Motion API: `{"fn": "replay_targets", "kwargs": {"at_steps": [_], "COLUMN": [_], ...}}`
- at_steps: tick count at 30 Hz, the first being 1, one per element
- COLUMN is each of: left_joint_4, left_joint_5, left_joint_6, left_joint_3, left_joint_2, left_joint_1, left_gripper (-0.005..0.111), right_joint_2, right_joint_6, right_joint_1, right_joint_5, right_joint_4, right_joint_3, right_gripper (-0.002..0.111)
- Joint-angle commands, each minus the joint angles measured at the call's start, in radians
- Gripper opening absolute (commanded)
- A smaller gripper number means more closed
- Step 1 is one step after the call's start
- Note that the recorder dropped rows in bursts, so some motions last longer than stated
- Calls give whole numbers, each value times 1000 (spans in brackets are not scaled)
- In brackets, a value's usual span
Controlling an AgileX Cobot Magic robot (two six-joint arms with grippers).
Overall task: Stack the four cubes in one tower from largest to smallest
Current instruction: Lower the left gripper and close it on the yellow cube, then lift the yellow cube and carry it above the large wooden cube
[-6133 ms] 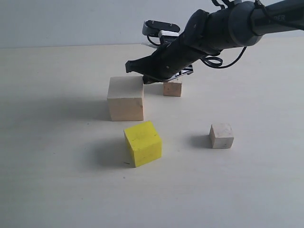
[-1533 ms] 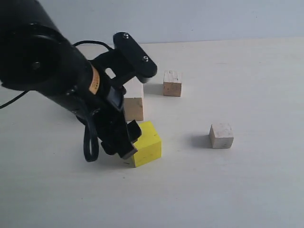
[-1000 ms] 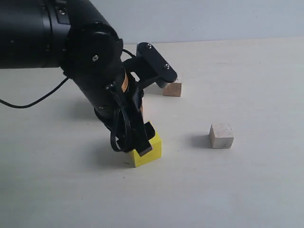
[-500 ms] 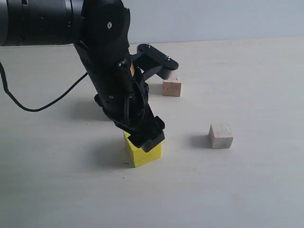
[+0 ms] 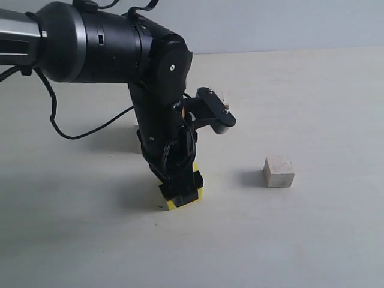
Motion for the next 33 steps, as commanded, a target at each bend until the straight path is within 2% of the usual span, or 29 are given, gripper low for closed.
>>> {"fn": "replay_targets", "kwargs": {"at_steps": [1, 11, 18, 33], "left_joint_4": [20, 20, 75, 68], "left_joint_5": [3, -18, -43, -106], "left_joint_6": [5, 153, 157, 155], "left_joint_3": [-32, -35, -35, -35], "left_joint_2": [-1, 12, 33, 84], "left_joint_1": [2, 2, 2, 2], "left_gripper": [81, 81, 81, 81], "right_joint_2": [-5, -5, -5, -5], "right_joint_6": [-16, -23, -23, -23], "right_joint_1": [-1, -1, -1, -1], "right_joint_5": [-14, -4, -4, -2], "right_joint_4": [-1, -1, -1, 2], "right_joint_3": [5, 5, 5, 5], "right_gripper": [0, 0, 0, 0]}}
